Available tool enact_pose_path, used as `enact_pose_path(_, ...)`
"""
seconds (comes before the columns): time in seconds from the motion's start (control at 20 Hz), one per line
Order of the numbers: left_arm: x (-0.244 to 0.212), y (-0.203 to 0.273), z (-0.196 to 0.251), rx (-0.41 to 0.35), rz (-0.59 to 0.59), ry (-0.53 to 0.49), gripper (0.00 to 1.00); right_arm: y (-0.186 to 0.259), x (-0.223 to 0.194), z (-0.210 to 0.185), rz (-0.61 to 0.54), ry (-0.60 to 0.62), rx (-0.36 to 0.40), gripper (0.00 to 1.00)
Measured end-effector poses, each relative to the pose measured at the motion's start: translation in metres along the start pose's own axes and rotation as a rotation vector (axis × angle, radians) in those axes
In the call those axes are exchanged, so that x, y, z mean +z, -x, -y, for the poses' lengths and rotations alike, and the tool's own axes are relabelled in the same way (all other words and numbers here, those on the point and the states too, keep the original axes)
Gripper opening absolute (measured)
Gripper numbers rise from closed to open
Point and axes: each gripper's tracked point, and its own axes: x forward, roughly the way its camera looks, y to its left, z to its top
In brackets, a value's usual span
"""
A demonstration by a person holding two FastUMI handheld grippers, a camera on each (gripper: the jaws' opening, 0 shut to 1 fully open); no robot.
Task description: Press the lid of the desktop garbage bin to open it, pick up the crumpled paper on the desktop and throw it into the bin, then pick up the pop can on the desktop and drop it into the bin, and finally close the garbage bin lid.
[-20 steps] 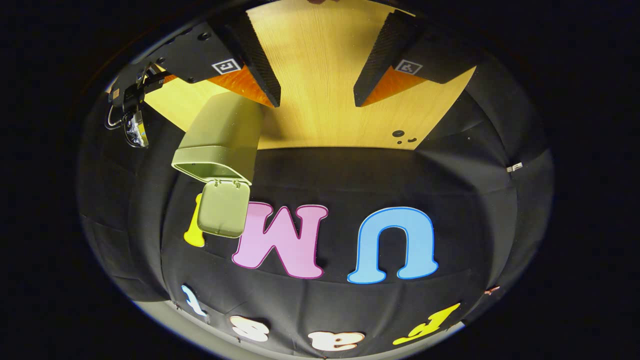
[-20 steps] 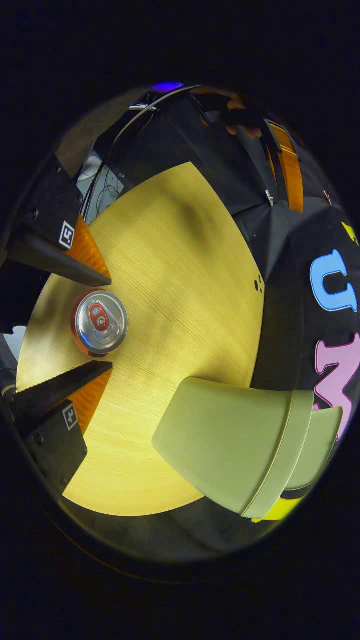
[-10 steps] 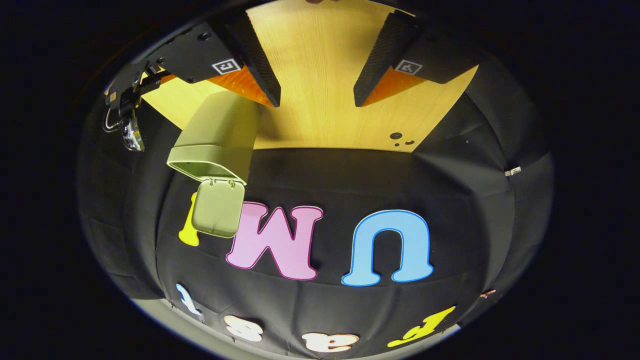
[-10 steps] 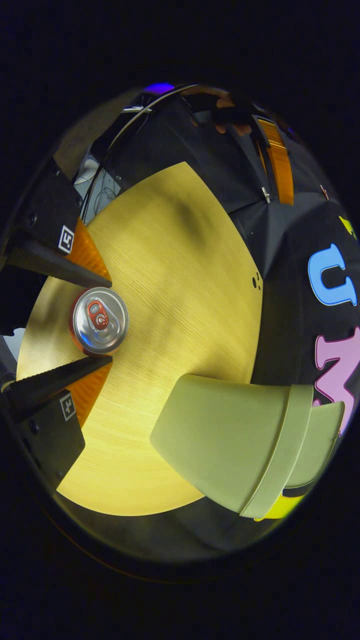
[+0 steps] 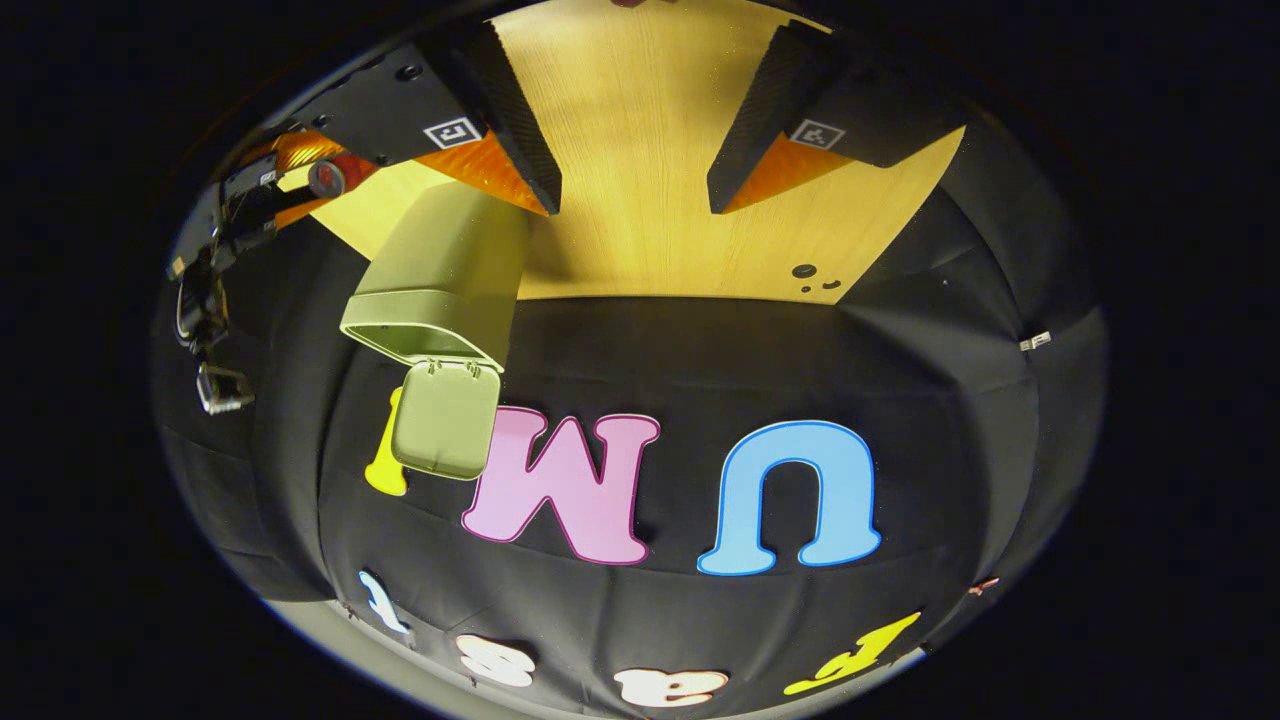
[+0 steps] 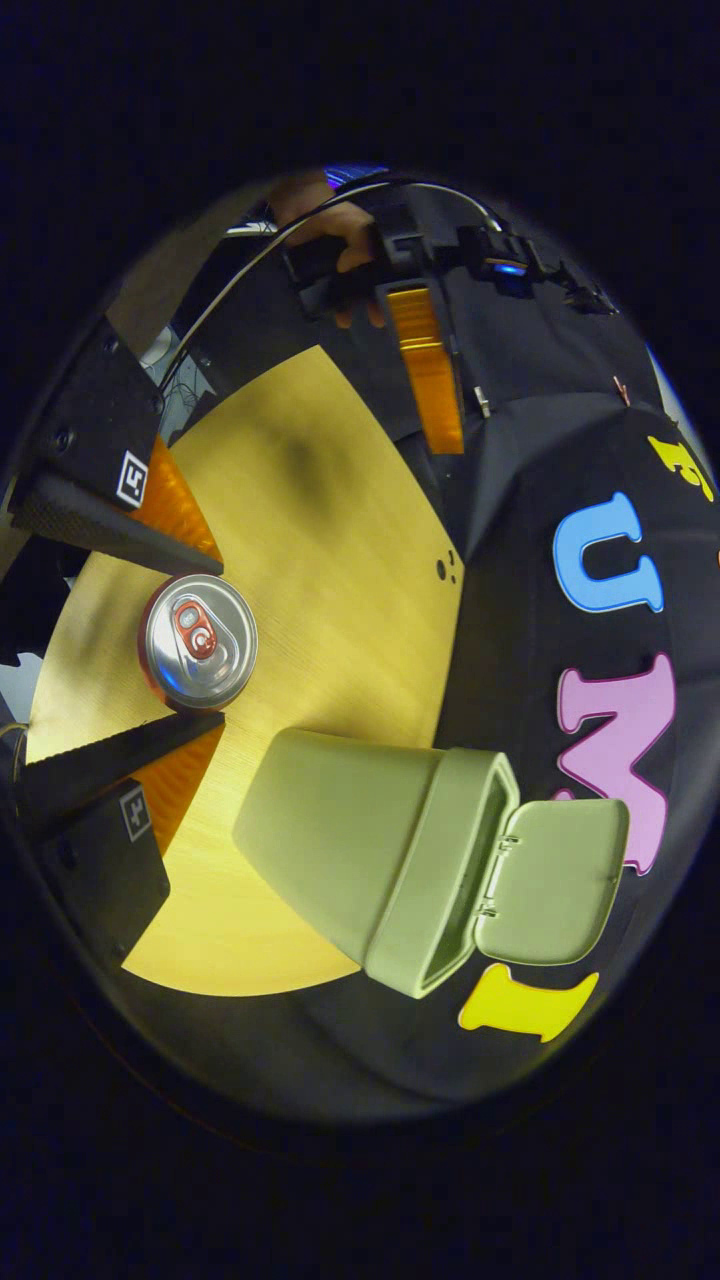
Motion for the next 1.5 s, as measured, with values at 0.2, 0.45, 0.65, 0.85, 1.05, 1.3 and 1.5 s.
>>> enact_pose_path(0.2, 0.0, -0.001, 0.002, -0.004, -0.002, -0.005, 0.96, 0.016, 0.057, 0.006, 0.106, -0.01, -0.004, 0.84)
enact_pose_path(0.45, 0.002, -0.001, 0.002, 0.003, 0.0, -0.005, 0.96, 0.033, 0.115, 0.026, 0.219, 0.014, -0.036, 0.84)
enact_pose_path(0.65, 0.002, 0.0, -0.001, 0.016, -0.001, -0.005, 0.96, 0.04, 0.154, 0.051, 0.294, -0.025, -0.066, 0.84)
enact_pose_path(0.85, 0.0, 0.0, -0.004, 0.029, -0.006, -0.004, 0.96, 0.046, 0.194, 0.086, 0.383, -0.051, -0.107, 0.84)
enact_pose_path(1.05, -0.001, -0.001, -0.005, 0.038, -0.006, -0.004, 0.96, 0.043, 0.222, 0.124, 0.445, -0.061, -0.172, 0.84)
enact_pose_path(1.3, 0.002, -0.005, -0.006, 0.045, -0.004, -0.014, 0.95, 0.015, 0.217, 0.166, 0.404, -0.059, -0.247, 0.84)
enact_pose_path(1.5, 0.002, -0.011, -0.006, 0.054, -0.01, -0.012, 0.96, -0.006, 0.215, 0.188, 0.376, -0.062, -0.279, 0.84)
